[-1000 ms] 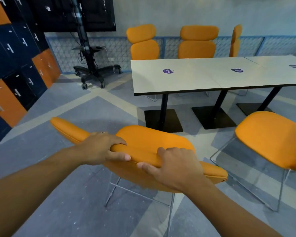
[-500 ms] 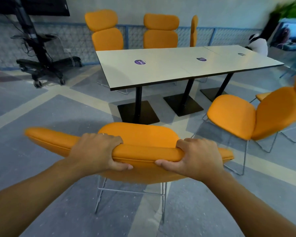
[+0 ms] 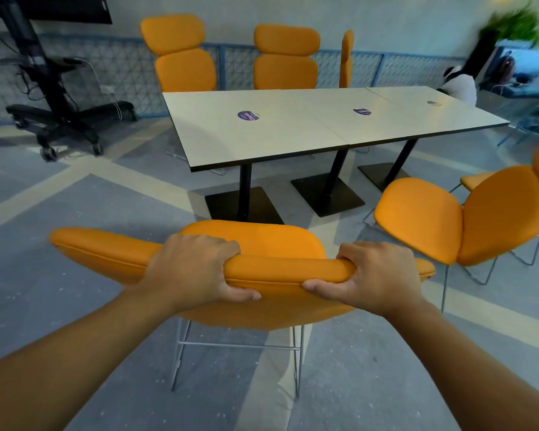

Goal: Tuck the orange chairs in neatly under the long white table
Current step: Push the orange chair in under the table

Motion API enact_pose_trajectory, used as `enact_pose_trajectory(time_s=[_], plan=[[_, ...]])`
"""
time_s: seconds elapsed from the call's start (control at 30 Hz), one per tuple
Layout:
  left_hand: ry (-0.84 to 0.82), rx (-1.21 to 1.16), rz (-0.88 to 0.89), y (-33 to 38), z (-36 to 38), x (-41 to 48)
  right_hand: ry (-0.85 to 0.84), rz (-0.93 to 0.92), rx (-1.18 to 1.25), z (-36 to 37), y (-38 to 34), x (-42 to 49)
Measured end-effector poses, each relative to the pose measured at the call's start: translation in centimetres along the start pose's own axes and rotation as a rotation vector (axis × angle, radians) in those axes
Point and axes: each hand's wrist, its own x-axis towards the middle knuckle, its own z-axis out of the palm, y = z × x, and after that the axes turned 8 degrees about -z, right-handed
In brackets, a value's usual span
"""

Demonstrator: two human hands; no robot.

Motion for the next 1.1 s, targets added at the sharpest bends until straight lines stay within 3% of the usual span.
enact_pose_trajectory(time_s=[0.4, 0.77, 0.97, 1.1], plan=[[-0.143, 0.03, -0.15, 0.2, 1.9, 10.4, 0.061, -0.061, -0.001, 3.9, 8.0, 8.2], [-0.136, 0.02, -0.233, 1.3, 4.2, 19.4, -0.049, -0.113, 0.04, 6.5, 16.3, 15.1], [-0.148, 0.003, -0.237, -0.8, 5.0, 22.1, -0.085, -0.04, 0.17, 7.2, 16.0, 18.3], [-0.169, 0.011, -0.229, -2.9, 5.1, 23.2, -0.069, 0.032, 0.126, 8.3, 12.1, 20.2]])
